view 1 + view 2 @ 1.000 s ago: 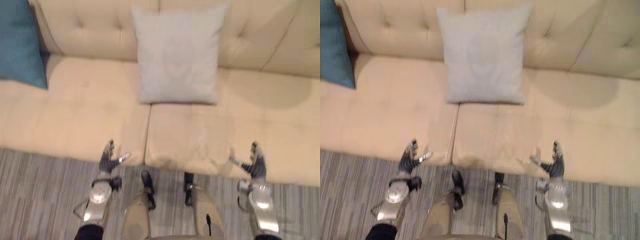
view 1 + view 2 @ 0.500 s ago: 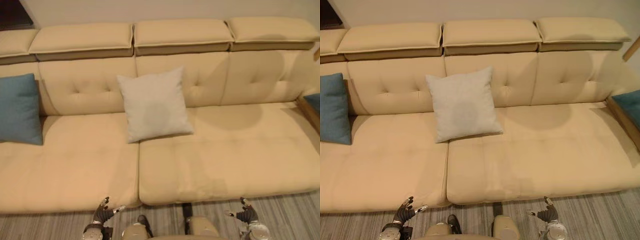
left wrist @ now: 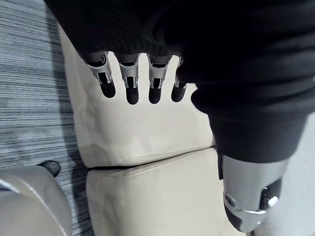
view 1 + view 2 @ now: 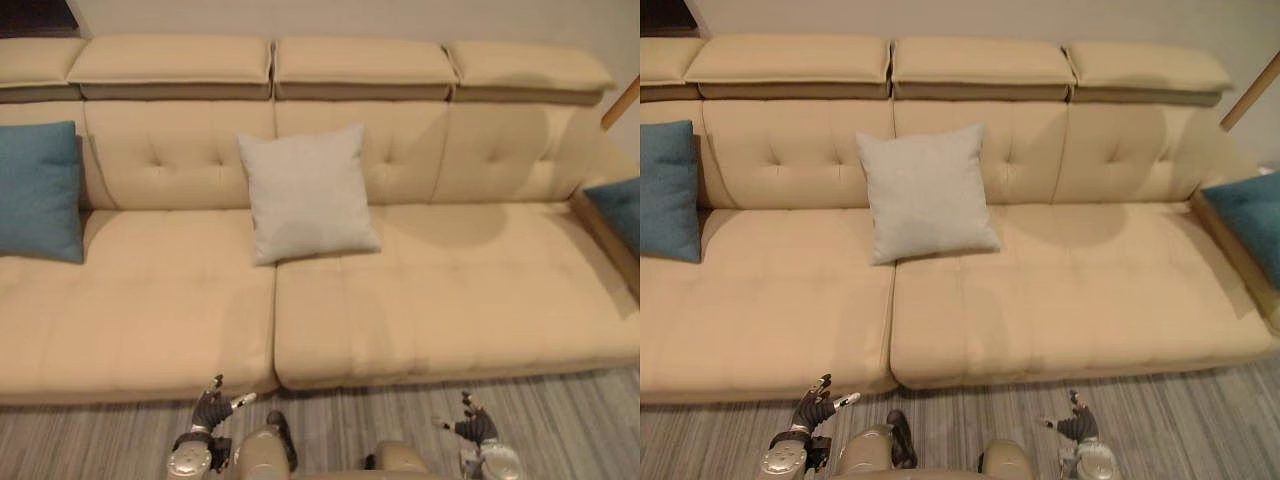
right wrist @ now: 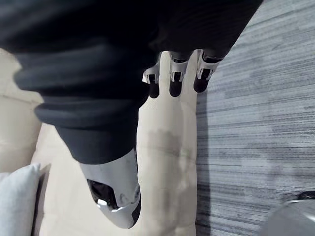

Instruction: Pick up cushions and gather them together orderly.

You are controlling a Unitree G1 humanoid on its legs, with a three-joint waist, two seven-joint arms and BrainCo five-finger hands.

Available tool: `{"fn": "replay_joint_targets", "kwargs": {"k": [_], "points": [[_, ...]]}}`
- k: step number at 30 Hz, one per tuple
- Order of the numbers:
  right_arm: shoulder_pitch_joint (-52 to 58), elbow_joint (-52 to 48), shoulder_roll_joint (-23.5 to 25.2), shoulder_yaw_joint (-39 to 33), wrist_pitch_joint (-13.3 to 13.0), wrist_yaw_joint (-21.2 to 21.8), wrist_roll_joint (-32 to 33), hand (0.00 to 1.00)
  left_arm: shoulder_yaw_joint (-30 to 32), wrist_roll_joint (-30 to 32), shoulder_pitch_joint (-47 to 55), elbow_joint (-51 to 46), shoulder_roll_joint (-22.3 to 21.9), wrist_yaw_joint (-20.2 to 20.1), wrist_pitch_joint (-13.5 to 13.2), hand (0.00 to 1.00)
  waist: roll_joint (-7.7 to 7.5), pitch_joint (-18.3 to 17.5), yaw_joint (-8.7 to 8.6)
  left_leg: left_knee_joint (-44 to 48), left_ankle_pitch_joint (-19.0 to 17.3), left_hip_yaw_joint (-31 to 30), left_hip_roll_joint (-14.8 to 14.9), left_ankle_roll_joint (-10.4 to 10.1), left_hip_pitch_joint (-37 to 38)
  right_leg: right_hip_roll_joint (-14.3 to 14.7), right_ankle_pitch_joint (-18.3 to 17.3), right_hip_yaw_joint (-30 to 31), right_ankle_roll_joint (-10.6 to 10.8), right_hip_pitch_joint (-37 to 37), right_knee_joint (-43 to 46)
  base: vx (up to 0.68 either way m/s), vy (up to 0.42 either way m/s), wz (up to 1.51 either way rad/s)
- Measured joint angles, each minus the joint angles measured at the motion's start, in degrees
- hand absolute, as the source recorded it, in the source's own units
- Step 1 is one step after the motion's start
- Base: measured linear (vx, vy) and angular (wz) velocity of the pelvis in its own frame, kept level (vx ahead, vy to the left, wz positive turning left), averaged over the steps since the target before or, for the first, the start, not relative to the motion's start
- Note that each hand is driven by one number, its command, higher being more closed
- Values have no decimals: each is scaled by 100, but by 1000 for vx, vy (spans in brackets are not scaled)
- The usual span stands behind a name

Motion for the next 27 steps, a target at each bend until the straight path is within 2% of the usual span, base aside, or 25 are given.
{"fn": "replay_joint_targets", "kwargs": {"k": [1,2,3,4,5,6,7,9,10,11,12,13,18,22,24,25,26,27], "points": [[-54,4,-15,-18,-1,-7,19,0,-5,-30,-26,2,-33,3,7,0,34,21,1,-94,117,-35,-1,-39,-59,19,-50,-41,-86,23,-211,-269,-188,-1],[-151,27,-60,-74,6,-76,130,0,-15,-43,-125,5,-101,29,18,0,161,90,18,-294,418,-178,19,-132,-188,117,-142,-145,-252,34,-538,-277,-200,13],[-170,28,-86,-94,8,-102,160,0,-32,-48,-162,9,-130,47,19,0,239,134,5,-373,544,-276,36,-183,-202,153,-116,-181,-294,34,-560,-341,-219,35],[-146,29,-109,-126,16,-130,182,0,-116,-97,-192,2,-134,85,11,0,327,162,-37,-659,930,-573,5,-448,-183,196,-49,-336,-402,-6,-559,-276,-141,40],[-133,30,-106,-151,16,-133,220,0,-127,-113,-188,2,-137,98,11,0,307,173,-79,-729,1013,-731,-21,-538,-173,182,-15,-438,-452,-18,-570,-267,-119,35],[-149,39,-78,-237,14,-152,238,0,-123,-124,-177,-1,-145,98,15,0,272,194,-112,-322,671,-861,1,-523,-172,178,41,-450,-545,-66,-543,-249,-78,5],[-164,-1,-28,-285,10,-209,238,0,-123,-129,-85,-5,-151,97,17,0,279,189,-109,243,156,-959,6,-478,-145,146,88,-385,-576,-160,-477,-238,-33,-16],[-156,-85,-9,-342,5,-217,236,0,-117,-147,8,-14,-201,97,17,0,268,205,-97,894,-520,-1094,-22,-542,2,134,178,-168,-545,-336,-404,-213,30,-47],[-142,-118,28,-340,5,-215,234,0,-117,-151,79,-14,-254,96,18,0,280,198,-99,1048,-816,-1226,-64,-599,189,138,252,1,-496,-401,-398,-129,106,-60],[-135,-115,51,-340,6,-215,234,0,-118,-151,105,-13,-290,95,19,0,299,195,-101,998,-955,-1309,-102,-629,336,144,298,70,-454,-419,-402,-141,155,-58],[-97,-115,73,-341,7,-214,233,0,-122,-154,150,-13,-340,96,19,0,370,165,-114,658,-1112,-1343,-112,-621,561,201,351,188,-394,-505,-406,-149,185,-56],[-66,-116,150,-345,21,-208,231,0,-117,-154,109,-16,-333,100,27,0,344,165,-125,398,-1169,-1246,-180,-540,706,190,427,335,-320,-517,-453,-156,157,-57],[14,-123,181,-499,21,-221,234,0,-128,-155,-62,-24,-335,107,29,0,304,114,-211,202,-1219,-754,-206,-522,811,247,933,856,-117,-525,-1106,-90,124,-61],[-8,-379,240,-489,24,-220,235,0,-128,-156,-115,-116,-302,114,70,0,317,108,-277,352,-1350,-299,-187,-411,833,435,1349,1633,-15,-721,-1424,-13,122,-109],[1,-552,278,-489,27,-219,236,0,-115,-159,-192,-338,-296,129,115,0,316,110,-279,570,-1410,118,-47,-320,891,611,1628,1936,23,-948,-1430,20,105,-160],[-9,-584,300,-487,25,-219,236,0,-108,-159,-207,-408,-295,134,119,0,316,110,-273,621,-1444,305,24,-318,952,667,1715,1829,1,-1047,-1394,0,31,-192],[-41,-569,328,-488,23,-222,236,0,-109,-161,-211,-507,-283,146,118,0,333,123,-285,644,-1566,672,172,-264,1113,619,1806,1240,-211,-1192,-1388,-39,0,-174],[-82,-497,313,-496,32,-227,238,0,-114,-163,-295,-538,-279,146,119,0,378,170,-349,619,-1644,983,222,-190,1248,414,1663,487,-545,-1254,-1277,-45,37,-182]]}}
